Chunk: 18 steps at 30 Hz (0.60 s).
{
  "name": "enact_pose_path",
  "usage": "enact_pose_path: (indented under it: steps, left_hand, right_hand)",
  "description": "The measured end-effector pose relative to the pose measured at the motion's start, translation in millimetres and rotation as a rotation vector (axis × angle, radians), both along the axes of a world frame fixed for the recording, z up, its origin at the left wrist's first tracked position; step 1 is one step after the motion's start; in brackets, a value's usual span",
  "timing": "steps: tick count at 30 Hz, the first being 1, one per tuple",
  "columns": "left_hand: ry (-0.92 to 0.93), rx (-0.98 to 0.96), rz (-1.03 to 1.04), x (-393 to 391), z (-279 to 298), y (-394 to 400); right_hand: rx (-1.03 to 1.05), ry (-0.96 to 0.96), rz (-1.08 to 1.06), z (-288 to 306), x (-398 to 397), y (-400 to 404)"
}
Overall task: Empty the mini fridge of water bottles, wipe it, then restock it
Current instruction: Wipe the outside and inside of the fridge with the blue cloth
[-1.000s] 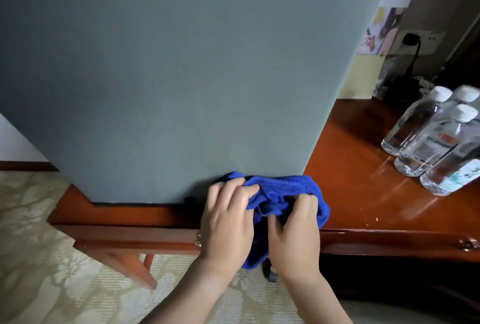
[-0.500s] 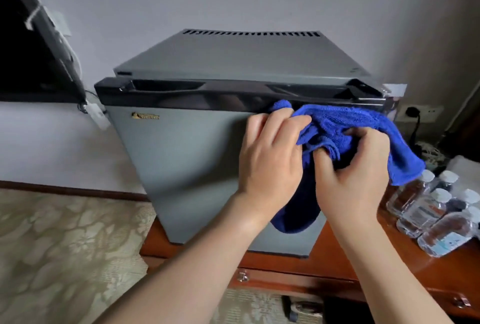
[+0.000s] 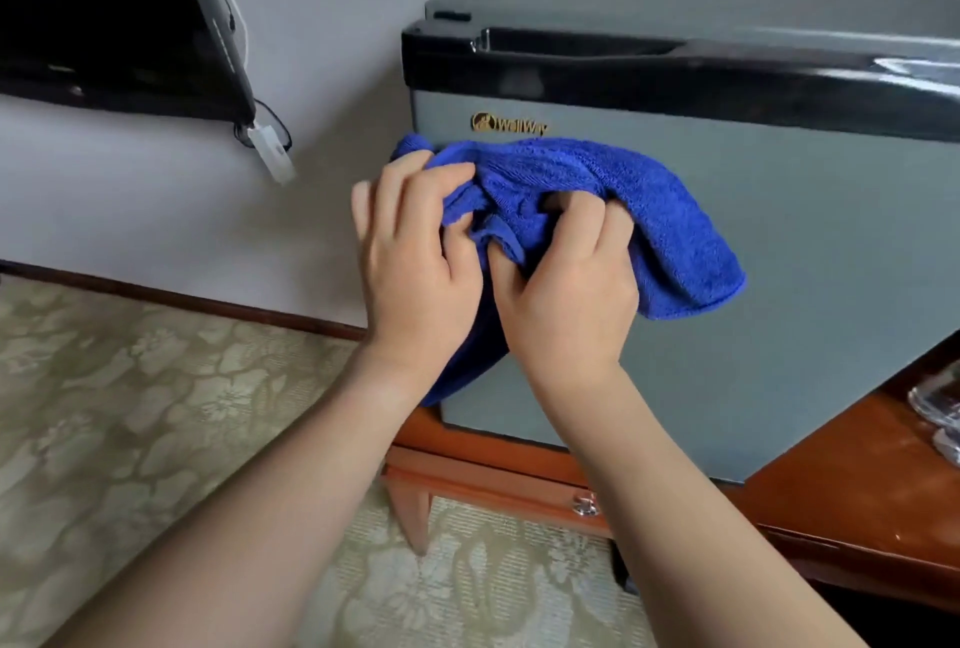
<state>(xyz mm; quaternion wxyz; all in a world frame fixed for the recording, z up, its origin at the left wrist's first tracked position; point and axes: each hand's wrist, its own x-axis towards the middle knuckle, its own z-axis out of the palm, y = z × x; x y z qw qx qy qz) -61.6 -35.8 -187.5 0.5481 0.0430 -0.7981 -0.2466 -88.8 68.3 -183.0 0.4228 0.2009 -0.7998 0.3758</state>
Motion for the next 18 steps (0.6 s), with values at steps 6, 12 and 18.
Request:
enact_pose_path:
  steps: [6, 12, 18]
  left_hand:
    - [-0.15, 0.245, 0.012, 16, -153, 3]
    - [-0.437, 0.201, 0.014, 25, -256, 38]
    - [-0.438, -0.141, -0.122, -3, -257, 133]
  right_hand:
    - [0.144, -0.225, 0.002, -154, 16, -10]
    - [0.269, -0.421, -0.033, -266, 21, 25]
    - [0.034, -0.476, -0.13, -293, -2, 138]
